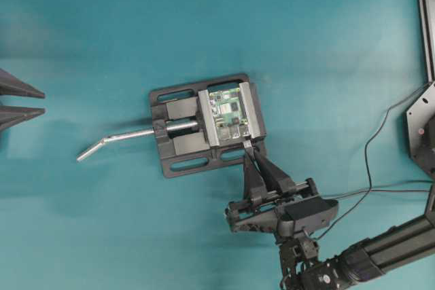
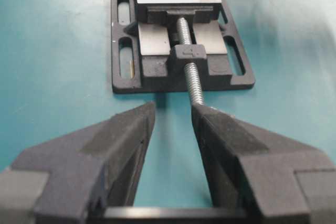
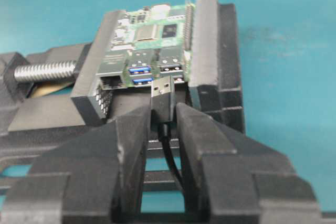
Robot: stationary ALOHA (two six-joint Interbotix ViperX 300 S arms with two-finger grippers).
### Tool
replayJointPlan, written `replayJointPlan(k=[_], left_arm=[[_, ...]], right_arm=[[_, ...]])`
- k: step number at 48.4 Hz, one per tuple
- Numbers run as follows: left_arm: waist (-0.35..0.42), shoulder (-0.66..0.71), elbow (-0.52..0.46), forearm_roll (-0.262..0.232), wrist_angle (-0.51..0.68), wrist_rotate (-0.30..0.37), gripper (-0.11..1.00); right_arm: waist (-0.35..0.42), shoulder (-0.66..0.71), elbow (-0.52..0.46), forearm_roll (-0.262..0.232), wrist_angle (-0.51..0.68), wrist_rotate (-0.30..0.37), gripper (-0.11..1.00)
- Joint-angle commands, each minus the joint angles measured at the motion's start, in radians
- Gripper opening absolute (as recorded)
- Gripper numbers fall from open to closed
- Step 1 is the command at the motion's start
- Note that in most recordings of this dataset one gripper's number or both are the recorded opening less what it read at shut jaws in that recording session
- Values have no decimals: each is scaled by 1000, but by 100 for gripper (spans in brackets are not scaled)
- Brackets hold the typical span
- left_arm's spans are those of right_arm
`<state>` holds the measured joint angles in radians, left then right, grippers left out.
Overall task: Insert the USB into the fixed PCB.
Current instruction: 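Push the USB plug forward into the black USB port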
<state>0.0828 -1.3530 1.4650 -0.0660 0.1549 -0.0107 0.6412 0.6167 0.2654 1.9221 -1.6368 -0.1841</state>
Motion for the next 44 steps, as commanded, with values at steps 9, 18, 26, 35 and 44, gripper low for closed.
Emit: replayJointPlan(k=[9,18,26,35,44], left_arm=[[-3,8,-26,3,-5,-2,46],[-5,8,-26,3,-5,-2,46],[-3,8,-26,3,-5,-2,46],[-3,9,-26,3,-3,-2,46],[-3,8,-26,3,-5,-2,46]], right_arm=[[-12,-29,-8,3,-11,20,20],[-21,-29,-8,3,-9,20,20],[-28,-29,-8,3,-11,20,20],[-35,-29,-8,3,-9,21,20],[-38,-31,-9,2,-11,25,20]])
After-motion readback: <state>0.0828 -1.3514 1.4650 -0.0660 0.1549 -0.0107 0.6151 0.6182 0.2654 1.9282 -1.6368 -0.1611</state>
